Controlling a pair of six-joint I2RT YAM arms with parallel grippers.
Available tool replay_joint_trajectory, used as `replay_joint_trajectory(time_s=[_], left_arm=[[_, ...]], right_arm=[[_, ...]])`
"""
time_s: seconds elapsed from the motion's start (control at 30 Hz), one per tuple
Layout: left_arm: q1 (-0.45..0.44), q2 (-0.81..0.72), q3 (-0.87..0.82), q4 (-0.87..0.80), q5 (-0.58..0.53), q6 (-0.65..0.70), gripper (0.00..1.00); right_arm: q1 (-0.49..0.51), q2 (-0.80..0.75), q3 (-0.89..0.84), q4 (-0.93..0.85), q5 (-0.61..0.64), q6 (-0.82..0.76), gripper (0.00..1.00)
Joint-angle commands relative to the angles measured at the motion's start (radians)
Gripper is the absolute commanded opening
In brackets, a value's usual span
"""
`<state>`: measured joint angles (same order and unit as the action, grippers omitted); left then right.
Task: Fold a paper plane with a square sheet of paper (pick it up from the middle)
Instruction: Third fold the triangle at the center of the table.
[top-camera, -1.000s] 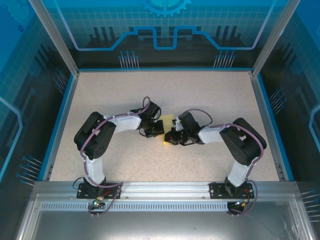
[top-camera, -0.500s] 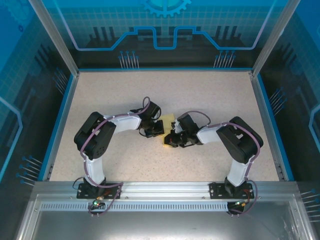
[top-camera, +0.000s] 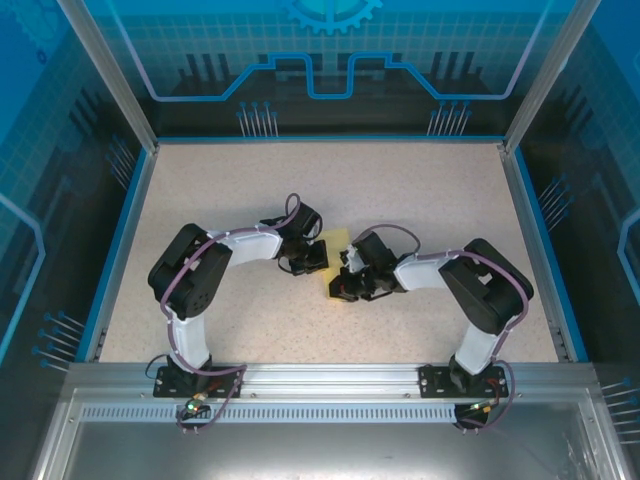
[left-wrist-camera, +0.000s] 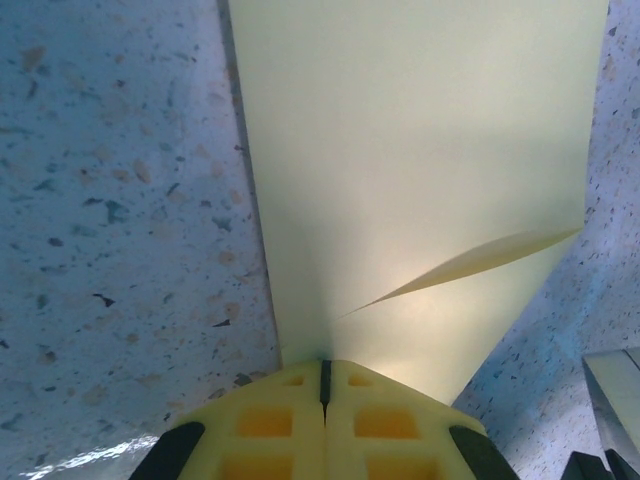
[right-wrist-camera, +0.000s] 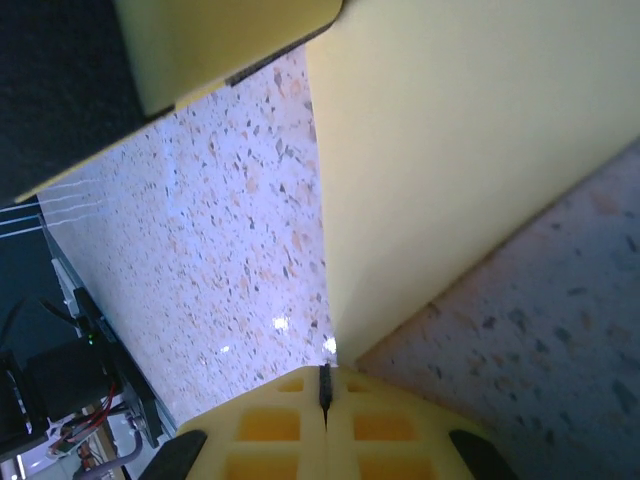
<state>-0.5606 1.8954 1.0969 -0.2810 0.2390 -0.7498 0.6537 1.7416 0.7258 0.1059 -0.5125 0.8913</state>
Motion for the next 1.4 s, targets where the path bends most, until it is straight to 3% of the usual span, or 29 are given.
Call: replay_joint_trajectory(time_s=[0.0,0.3,0.63,0.97,1.1,1.37], left_arm=[[0.002,0.048,-0.045,-0.114,-0.096,0.012,0.00],[0.001,0.045,-0.043,-0.118,-0.093,0.015,0.00],[0.001,0.045,-0.043,-0.120,-0.099,0.013,0.00],[0.002,0.042,-0.026,-0.117,-0.098,0.030,0.00],[0.001,0.055,0.028,-0.132,-0.099,0.107,0.00],[-0.003,0.073,0.124,-0.149,-0.095,0.399,0.00]], right_arm=[[-0.025,-0.039,0.019,-0.029,0.008,-0.020,0.00],[-0.037,0.070,0.147,-0.053,0.041,-0.054,0.00],[-0.049,0.124,0.106,-0.053,0.069,-0.075,0.00],[-0.069,-0.039,-0.002,-0.068,0.030,-0.111,0.00],[-0.130,-0.061,0.027,-0.028,0.034,-0.086,0.00],[-0.172,0.029,0.145,-0.025,0.125,-0.097,0.00]])
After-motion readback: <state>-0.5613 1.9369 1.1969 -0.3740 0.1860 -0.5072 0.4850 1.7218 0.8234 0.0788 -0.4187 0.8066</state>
